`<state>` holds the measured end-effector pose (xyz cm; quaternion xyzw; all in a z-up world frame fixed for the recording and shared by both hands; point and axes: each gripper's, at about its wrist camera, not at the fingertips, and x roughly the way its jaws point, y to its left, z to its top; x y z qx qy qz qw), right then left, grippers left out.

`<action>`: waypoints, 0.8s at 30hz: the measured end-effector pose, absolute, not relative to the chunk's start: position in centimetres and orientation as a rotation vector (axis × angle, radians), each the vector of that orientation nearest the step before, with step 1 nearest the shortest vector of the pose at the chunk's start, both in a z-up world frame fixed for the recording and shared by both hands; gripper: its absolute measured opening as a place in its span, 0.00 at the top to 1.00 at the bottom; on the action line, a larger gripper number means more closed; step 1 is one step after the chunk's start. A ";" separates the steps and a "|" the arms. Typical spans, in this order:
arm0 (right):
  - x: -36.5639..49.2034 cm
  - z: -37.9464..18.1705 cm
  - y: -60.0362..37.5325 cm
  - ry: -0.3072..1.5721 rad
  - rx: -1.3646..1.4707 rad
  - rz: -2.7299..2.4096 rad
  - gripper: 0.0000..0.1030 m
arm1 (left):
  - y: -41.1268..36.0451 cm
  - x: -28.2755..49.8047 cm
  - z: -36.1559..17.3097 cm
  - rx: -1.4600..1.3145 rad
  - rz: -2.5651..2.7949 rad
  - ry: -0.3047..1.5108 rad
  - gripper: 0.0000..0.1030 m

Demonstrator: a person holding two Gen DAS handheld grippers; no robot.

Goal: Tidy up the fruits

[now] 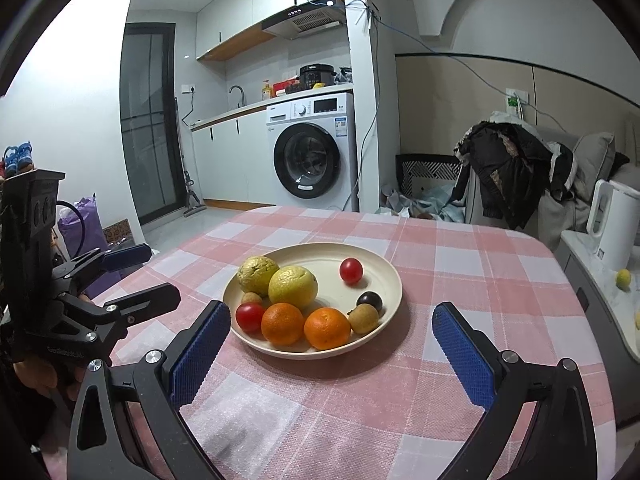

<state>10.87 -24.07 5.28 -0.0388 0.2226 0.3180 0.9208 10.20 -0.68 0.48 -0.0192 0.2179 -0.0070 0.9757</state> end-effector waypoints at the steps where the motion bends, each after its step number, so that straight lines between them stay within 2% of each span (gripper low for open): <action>1: 10.8 5.3 -24.0 0.454 -0.083 0.656 0.00 | -0.7 10.2 0.5 -0.038 -0.017 0.439 0.01; 24: 10.5 5.4 -23.9 0.441 -0.089 0.661 0.00 | -0.1 10.7 0.3 -0.066 -0.045 0.443 0.01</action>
